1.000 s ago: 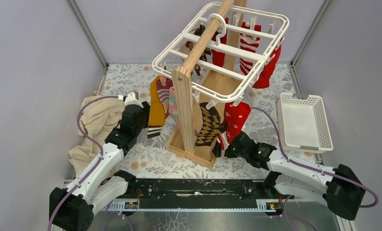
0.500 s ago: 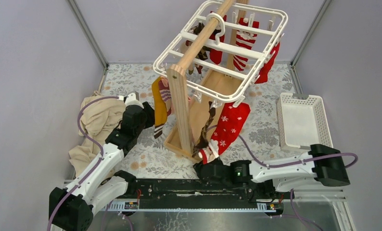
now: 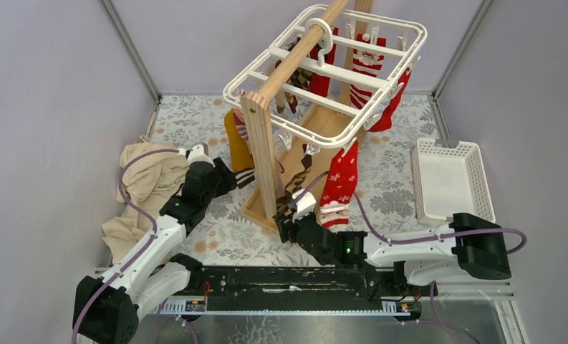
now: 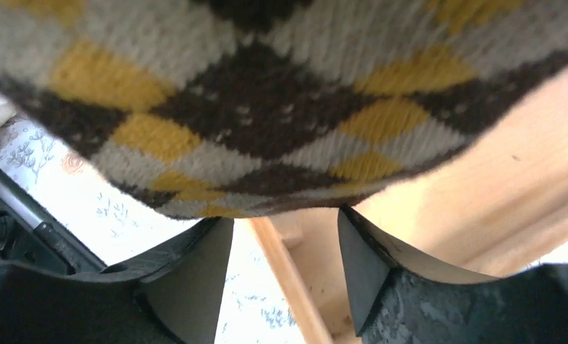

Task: Remove the socks clipped to the hanger
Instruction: Move the clothesline to the center of the board.

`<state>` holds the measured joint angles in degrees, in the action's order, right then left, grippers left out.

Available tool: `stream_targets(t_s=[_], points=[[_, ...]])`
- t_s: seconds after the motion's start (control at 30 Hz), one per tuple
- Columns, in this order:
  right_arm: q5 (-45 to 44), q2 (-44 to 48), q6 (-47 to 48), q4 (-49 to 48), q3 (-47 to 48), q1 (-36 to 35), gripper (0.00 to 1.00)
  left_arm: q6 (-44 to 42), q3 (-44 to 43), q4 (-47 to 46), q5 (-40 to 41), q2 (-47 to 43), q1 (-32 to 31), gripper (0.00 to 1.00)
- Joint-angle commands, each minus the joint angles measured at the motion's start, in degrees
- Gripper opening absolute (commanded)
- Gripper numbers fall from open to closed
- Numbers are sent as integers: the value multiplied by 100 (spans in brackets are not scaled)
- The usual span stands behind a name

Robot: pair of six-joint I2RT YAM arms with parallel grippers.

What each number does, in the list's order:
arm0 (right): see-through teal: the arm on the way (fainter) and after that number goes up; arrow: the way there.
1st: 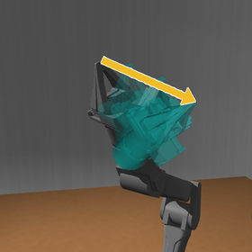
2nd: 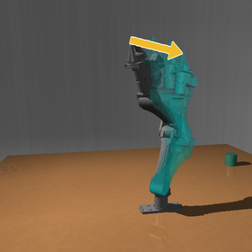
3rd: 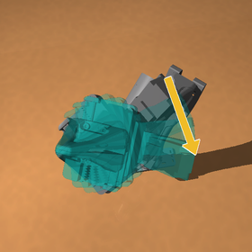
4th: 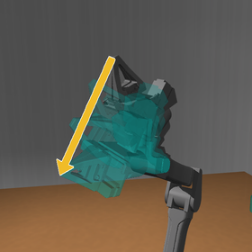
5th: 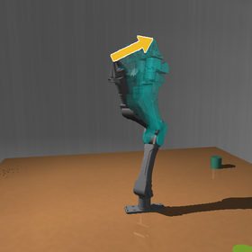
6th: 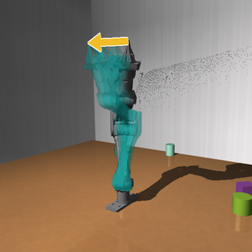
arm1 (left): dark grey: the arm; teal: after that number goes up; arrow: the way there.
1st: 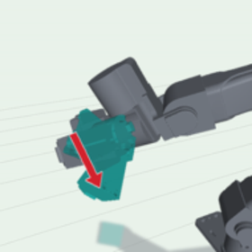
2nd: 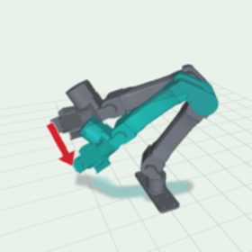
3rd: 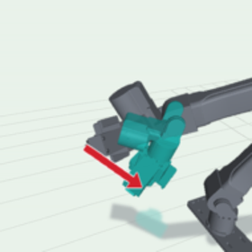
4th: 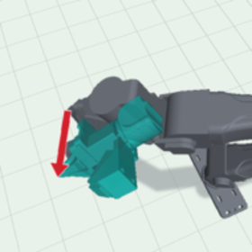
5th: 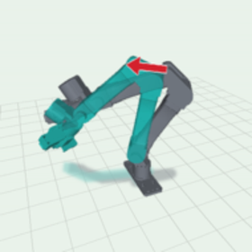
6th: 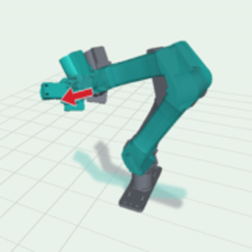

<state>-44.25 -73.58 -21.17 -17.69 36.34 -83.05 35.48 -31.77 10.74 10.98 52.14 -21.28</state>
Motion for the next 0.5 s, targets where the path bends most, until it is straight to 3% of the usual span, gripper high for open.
stream_targets(t_s=[0.0,0.47], points=[[628,-319,589,-1249,109,396,59,44,137,-407,215,-37,-32,57],[1420,-1629,401,-1919,1007,1497,32,9,151,-386,542,-156,-29,57]])
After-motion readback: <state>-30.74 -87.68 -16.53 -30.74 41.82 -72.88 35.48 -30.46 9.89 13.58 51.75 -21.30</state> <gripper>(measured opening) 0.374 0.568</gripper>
